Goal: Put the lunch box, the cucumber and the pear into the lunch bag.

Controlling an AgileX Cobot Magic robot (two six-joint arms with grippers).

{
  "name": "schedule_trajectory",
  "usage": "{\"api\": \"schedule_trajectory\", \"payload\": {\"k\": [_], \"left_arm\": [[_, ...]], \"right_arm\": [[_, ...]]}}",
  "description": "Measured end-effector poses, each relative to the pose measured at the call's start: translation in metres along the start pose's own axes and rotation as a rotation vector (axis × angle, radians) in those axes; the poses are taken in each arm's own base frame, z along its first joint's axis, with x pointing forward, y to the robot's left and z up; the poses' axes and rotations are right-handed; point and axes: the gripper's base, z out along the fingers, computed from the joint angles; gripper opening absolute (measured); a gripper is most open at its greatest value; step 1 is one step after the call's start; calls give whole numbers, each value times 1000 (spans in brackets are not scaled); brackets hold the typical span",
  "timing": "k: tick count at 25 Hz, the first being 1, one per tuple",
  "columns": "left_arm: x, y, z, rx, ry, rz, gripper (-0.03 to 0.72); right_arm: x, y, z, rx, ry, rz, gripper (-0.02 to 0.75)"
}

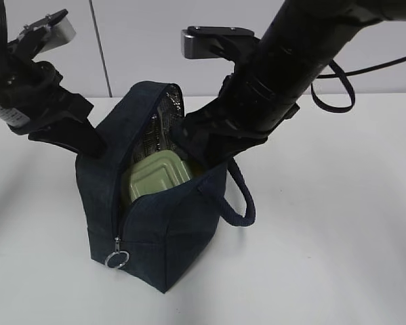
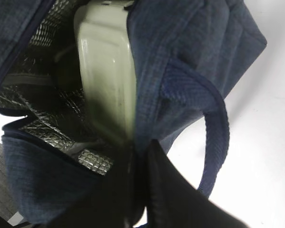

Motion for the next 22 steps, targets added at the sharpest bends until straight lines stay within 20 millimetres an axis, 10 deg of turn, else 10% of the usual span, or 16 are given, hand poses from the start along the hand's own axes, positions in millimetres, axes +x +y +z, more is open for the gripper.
{"api": "schedule_trajectory", "payload": {"k": [4,9,22], "left_arm": [[1,-1,0,7,14,0,102],[2,-1,0,8,18,0,342],[23,-30,-65,-96,-285,118,421]], "right_arm": [[0,0,0,5,-24,-19,160],[-2,0,-4,10,-46,-50,603],[5,8,-56,60,-255,-99,593]]}}
